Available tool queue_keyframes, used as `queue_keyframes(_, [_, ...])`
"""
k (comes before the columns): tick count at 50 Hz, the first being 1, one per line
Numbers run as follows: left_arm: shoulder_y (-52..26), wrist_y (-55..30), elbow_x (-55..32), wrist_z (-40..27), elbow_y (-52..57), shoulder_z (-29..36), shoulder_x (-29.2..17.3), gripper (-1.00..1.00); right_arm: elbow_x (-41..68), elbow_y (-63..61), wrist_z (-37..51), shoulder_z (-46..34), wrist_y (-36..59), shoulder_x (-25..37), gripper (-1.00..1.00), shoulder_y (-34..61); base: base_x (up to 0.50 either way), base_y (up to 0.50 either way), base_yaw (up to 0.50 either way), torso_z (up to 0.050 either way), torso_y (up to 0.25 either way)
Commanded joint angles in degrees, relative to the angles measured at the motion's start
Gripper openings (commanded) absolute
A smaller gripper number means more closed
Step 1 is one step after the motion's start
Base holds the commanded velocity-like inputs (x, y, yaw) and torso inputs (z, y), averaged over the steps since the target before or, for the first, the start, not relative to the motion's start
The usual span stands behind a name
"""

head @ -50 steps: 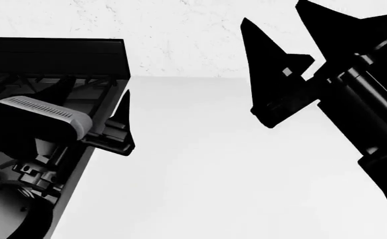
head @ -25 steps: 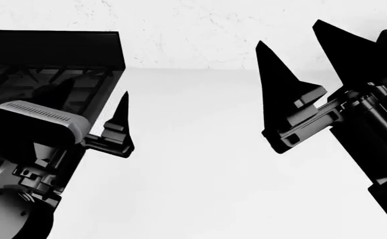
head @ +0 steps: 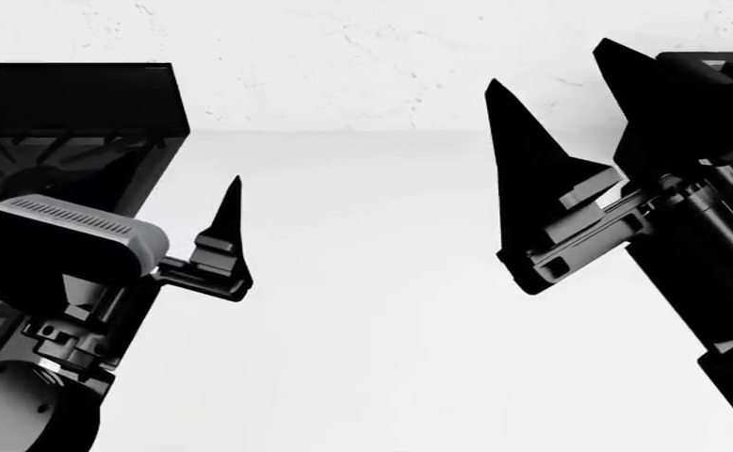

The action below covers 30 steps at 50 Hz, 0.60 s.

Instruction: Pick the tomato, kiwi from the counter and place them in the cabinet. Then close the cabinet.

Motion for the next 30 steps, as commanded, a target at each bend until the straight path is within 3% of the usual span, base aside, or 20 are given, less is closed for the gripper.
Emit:
queue_keyframes(1, [0.4,0.3,0.0,0.0,0.1,-0.1,-0.3,1.00,0.2,-0.2,-0.4,0.4,-0.6,0.0,1.00,-0.4,0.00,0.00,-0.18,0.000,0.000])
queue_keyframes(25, [1.0,0.8,0.0,0.1,-0.2,-0.6,-0.9,1.00,0.4,-0.6,-0.3,0.4,0.0,1.3,1.00,-0.3,0.01,0.00,0.00,0.000,0.000])
queue_keyframes(30, [1.1,0.8,-0.1,0.1,-0.1,-0.5,-1.0,1.00,0.7,-0.6,-0.4,0.6,-0.1,1.4,1.00,-0.3,0.05,0.26,0.00,0.000,0.000])
